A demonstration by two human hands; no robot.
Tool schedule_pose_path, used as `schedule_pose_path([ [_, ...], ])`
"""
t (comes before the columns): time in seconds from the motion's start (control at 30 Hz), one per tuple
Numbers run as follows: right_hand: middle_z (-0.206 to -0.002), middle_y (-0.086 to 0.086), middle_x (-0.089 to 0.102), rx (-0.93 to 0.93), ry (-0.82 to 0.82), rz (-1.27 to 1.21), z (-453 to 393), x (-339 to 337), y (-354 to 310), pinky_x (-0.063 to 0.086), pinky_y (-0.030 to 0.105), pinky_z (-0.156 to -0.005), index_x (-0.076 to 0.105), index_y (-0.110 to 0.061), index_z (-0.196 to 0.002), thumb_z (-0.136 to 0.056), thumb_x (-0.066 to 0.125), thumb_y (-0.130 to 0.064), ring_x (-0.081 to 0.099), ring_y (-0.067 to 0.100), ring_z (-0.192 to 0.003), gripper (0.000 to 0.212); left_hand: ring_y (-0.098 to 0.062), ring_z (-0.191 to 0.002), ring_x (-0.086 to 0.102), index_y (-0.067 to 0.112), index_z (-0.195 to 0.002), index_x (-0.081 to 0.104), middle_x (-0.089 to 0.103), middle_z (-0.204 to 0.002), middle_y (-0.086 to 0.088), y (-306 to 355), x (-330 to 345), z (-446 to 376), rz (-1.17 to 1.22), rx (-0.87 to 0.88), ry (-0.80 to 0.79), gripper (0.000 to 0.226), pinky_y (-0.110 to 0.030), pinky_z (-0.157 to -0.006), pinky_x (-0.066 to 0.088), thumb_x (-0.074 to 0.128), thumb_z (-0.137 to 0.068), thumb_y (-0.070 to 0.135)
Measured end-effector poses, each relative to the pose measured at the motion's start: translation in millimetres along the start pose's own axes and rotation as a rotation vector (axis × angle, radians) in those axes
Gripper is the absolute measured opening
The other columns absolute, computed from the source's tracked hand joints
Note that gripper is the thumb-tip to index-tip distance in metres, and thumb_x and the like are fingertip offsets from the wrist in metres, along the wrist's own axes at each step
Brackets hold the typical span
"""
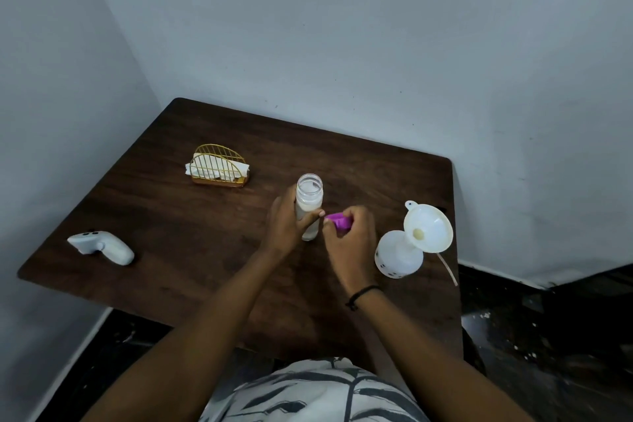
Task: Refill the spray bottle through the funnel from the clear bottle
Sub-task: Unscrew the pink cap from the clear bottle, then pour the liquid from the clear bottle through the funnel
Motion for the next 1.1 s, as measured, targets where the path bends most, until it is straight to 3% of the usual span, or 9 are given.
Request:
schedule_pose_path([
  [0.13,-0.094,-0.007,0.058,-0.013,-0.102,0.116,6.8,15.7,32.1,0.045,0.023,-0.074,0.054,-0.027,-0.085,-0.082,0.073,-0.024,0.051,0.011,-0.089,0.019,-0.015,-0.115,0.054,0.029,-0.132,0.046,0.060,-0.128,0.005,-1.5,1.0,0.7,-0.020,-0.024,-0.006,0.071,-0.041,-0.090,0.052,0.072,-0.073,0.059],
  [0.23,-0.105,-0.003,0.060,0.008,-0.255,0.256,11.5,32.1,57.5,0.049,0.030,-0.084,0.058,-0.023,-0.097,-0.088,0.069,-0.031,0.051,0.014,-0.101,0.016,-0.014,-0.116,0.053,0.027,-0.133,0.045,0.058,-0.130,0.004,-1.9,1.8,1.9,-0.038,-0.024,-0.007,0.071,-0.040,-0.090,0.052,0.074,-0.074,0.055],
  [0.37,-0.114,0.004,0.061,0.048,-0.346,0.315,8.6,39.0,81.1,0.051,0.038,-0.092,0.058,-0.017,-0.106,-0.092,0.066,-0.025,0.056,0.021,-0.108,0.018,-0.012,-0.116,0.054,0.030,-0.132,0.044,0.058,-0.131,0.008,0.2,1.5,0.3,-0.034,-0.028,-0.024,0.072,-0.040,-0.089,0.054,0.071,-0.073,0.061],
  [0.53,-0.124,0.010,0.061,0.110,-0.417,0.372,4.4,43.5,98.9,0.053,0.042,-0.091,0.049,-0.013,-0.124,-0.092,0.065,-0.022,0.060,0.025,-0.110,0.037,-0.010,-0.109,0.056,0.021,-0.131,0.048,0.061,-0.127,0.003,6.3,-0.2,0.5,-0.039,-0.013,-0.027,0.069,-0.022,-0.081,0.048,0.073,-0.076,0.054],
  [0.63,-0.131,0.010,0.058,0.070,-0.426,0.402,0.2,44.9,94.6,0.052,0.040,-0.097,0.046,-0.012,-0.131,-0.090,0.069,-0.022,0.058,0.026,-0.117,0.048,-0.012,-0.112,0.057,0.022,-0.132,0.048,0.060,-0.129,0.004,5.2,-0.9,-0.1,-0.053,-0.016,-0.033,0.074,-0.027,-0.083,0.050,0.068,-0.075,0.065],
  [0.8,-0.153,0.007,0.037,-0.067,-0.361,0.249,-7.9,41.3,55.6,0.037,0.036,-0.114,0.038,-0.014,-0.145,-0.090,0.068,-0.030,0.036,0.023,-0.141,0.065,-0.012,-0.111,0.057,0.021,-0.128,0.053,0.062,-0.125,0.004,6.8,-3.8,1.2,-0.061,-0.020,-0.005,0.065,-0.034,-0.087,0.053,0.073,-0.077,0.054],
  [0.87,-0.149,0.005,0.041,-0.147,-0.365,0.175,-14.4,40.3,36.7,0.039,0.036,-0.112,0.040,-0.015,-0.142,-0.088,0.069,-0.031,0.038,0.020,-0.138,0.064,-0.007,-0.103,0.058,0.020,-0.121,0.058,0.063,-0.115,0.010,13.7,-6.9,0.7,-0.054,0.002,0.036,0.055,-0.030,-0.084,0.053,0.078,-0.076,0.046],
  [1.0,-0.138,-0.003,0.050,-0.182,-0.385,0.056,-24.8,40.1,10.5,0.046,0.034,-0.104,0.042,-0.023,-0.136,-0.084,0.071,-0.031,0.048,0.012,-0.127,0.060,0.011,-0.088,0.052,0.020,-0.112,0.064,0.060,-0.101,0.017,30.6,-10.5,4.6,-0.079,0.089,0.082,0.045,-0.006,-0.078,0.038,0.081,-0.075,0.039],
  [1.1,-0.137,-0.006,0.053,-0.213,-0.382,0.030,-27.5,39.8,1.7,0.047,0.037,-0.103,0.042,-0.024,-0.136,-0.085,0.069,-0.029,0.050,0.012,-0.125,0.058,0.007,-0.084,0.054,0.019,-0.107,0.066,0.062,-0.097,0.015,40.6,-14.7,8.9,-0.066,0.129,0.131,0.040,-0.009,-0.075,0.040,0.081,-0.075,0.038],
])
Point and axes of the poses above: each hand's wrist, its own z-axis away from the middle knuckle, its own x-axis out of the palm, y = z × x, the point moved 7 cm from there along -z, towards the middle knuckle
